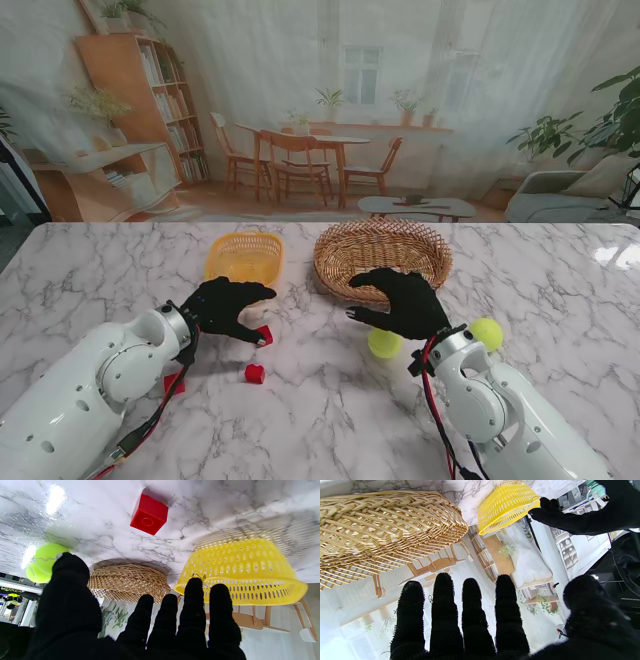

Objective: Sort the blocks and the balls into two baskets

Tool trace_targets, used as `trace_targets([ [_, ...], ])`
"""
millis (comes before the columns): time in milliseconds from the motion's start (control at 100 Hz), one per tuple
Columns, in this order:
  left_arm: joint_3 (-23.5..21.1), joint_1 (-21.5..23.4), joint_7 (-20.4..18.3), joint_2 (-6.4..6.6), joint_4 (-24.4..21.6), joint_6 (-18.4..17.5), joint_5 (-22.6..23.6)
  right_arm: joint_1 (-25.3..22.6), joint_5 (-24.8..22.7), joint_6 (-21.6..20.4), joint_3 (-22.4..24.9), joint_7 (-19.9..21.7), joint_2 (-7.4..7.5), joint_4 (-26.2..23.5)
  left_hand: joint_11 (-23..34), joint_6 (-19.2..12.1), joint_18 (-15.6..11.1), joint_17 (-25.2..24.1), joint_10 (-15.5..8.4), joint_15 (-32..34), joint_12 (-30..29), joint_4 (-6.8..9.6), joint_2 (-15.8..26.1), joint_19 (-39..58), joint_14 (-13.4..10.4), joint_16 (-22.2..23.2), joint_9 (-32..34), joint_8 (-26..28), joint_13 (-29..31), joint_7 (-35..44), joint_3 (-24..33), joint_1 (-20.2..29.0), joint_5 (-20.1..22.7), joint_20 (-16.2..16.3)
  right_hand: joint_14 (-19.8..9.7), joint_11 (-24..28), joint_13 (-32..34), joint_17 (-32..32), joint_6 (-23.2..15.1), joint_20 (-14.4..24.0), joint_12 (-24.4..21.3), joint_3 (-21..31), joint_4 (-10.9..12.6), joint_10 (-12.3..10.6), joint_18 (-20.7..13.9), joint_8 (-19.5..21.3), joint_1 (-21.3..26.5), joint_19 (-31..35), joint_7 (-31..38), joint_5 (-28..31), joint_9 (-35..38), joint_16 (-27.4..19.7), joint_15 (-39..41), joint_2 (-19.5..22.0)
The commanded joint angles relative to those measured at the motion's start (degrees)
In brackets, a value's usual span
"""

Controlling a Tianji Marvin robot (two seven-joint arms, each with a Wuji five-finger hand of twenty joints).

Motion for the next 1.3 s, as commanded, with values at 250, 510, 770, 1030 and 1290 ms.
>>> trace_targets([
  [250,3.76,-1.95,-2.95,0.41,1.22,1.39,1.07,-1.03,-0.22,-0.35,0.71,-0.84,-0.08,-0.37,1.56,3.84,-2.66,0.82,0.87,1.65,1.80,0.12,0.09,1.99,-0.63,1.97,-0.54,1.51,1.82,2.60,1.37,-0.78,0.80,1.41,0.30,-1.00,1.01,-0.34,0.45,0.52,0.03,-0.82,1.40,0.08,1.00,0.72,0.68,0.25,-0.46,-0.38,1.00,0.48,-0.92,2.39],
  [510,7.51,-4.76,-2.55,0.45,3.81,3.04,1.94,-1.34,-1.06,-0.99,1.21,-1.72,-0.08,-0.44,0.26,3.85,-3.14,-0.07,1.29,0.78,1.30,-0.06,0.42,0.96,-0.48,1.54,-3.34,0.34,0.25,-0.12,1.23,-0.78,-2.16,0.81,0.18,-1.02,1.04,-0.31,0.45,0.51,0.04,-0.83,1.40,0.04,1.09,0.74,0.67,0.23,-0.43,-0.29,1.06,0.49,-0.92,2.38],
  [770,12.49,-7.89,-0.99,0.14,7.02,5.52,1.07,-1.60,-0.99,-1.35,1.45,-1.79,-0.08,-0.63,3.45,4.53,-4.57,1.40,1.03,2.91,3.29,0.62,2.20,2.68,-1.12,2.80,-1.04,2.08,1.32,2.75,2.59,3.32,0.30,0.76,0.25,-0.97,1.14,-0.26,0.48,0.51,0.09,-0.83,1.40,-0.06,1.06,0.76,0.67,0.25,-0.37,-0.05,1.43,0.51,-0.91,2.37],
  [1030,14.04,-8.98,-1.28,0.04,8.68,7.17,-0.28,-1.33,-0.89,-1.28,1.12,-1.39,-0.03,-0.48,6.80,4.49,-5.47,2.46,1.11,4.49,6.03,1.68,2.86,4.00,-1.60,4.35,0.36,4.42,2.10,4.56,2.82,5.61,1.35,0.46,0.24,-1.01,1.22,-0.22,0.44,0.50,0.13,-0.84,1.40,-0.09,1.07,0.76,0.64,0.24,-0.38,0.04,1.54,0.53,-0.94,2.37],
  [1290,13.75,-8.54,-3.49,0.39,7.83,8.60,0.78,-1.19,-1.00,-1.14,0.90,-1.36,-0.02,-0.37,10.47,4.34,-4.79,4.35,0.89,7.19,9.51,1.36,1.34,5.67,-0.81,6.90,3.82,6.27,4.05,6.47,1.86,4.76,4.12,0.35,0.19,-1.04,1.24,-0.26,0.38,0.50,0.15,-0.83,1.42,-0.13,1.05,0.77,0.62,0.21,-0.37,0.07,1.62,0.54,-0.96,2.39],
])
